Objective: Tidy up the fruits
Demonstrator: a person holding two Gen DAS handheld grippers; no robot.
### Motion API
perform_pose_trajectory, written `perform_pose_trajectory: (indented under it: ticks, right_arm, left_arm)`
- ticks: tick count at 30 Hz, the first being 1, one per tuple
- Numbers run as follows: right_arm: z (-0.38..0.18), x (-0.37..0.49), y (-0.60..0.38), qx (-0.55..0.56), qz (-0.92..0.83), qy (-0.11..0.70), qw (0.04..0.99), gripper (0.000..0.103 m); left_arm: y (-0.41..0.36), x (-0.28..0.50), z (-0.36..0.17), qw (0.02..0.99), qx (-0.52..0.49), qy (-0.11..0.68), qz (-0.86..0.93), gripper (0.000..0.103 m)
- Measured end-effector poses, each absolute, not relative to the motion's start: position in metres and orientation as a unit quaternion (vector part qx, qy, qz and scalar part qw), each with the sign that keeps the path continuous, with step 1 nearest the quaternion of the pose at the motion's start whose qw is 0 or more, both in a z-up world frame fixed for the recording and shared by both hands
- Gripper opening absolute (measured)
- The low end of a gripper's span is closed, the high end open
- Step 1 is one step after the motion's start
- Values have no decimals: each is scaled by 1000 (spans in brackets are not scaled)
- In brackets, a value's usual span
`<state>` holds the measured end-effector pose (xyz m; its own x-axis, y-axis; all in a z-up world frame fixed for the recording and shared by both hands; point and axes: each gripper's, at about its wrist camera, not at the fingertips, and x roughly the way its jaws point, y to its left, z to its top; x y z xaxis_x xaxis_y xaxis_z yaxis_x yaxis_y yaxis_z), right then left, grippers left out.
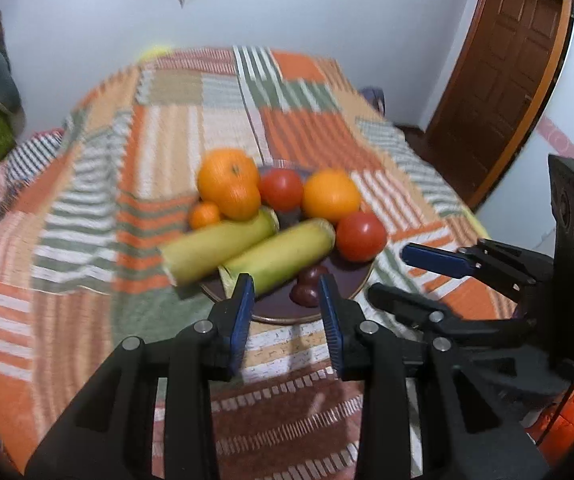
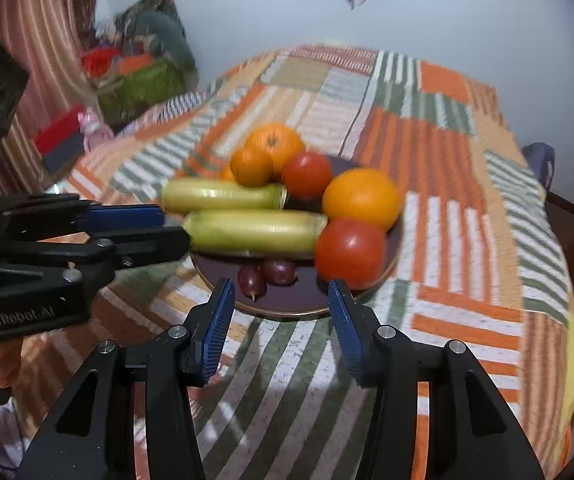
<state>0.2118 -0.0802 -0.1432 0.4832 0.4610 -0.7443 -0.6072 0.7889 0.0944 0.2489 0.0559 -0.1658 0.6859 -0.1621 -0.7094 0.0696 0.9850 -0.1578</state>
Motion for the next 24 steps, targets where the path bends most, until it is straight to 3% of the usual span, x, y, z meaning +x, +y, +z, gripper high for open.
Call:
perform_pose_trajectory:
  ticks: [16, 19, 24]
  right_arm:
    - [30, 98, -140, 6, 286, 184, 941, 47]
    - [45, 77, -144, 16, 279, 149, 949, 56]
    - [53, 58, -142, 15, 259, 116, 959, 88]
  left_arm:
    - [37, 96, -2, 986, -33, 161, -30, 36]
    - [33, 75, 11, 991, -26, 132, -23, 52]
    - [31, 52, 19, 994, -24, 103, -10, 75]
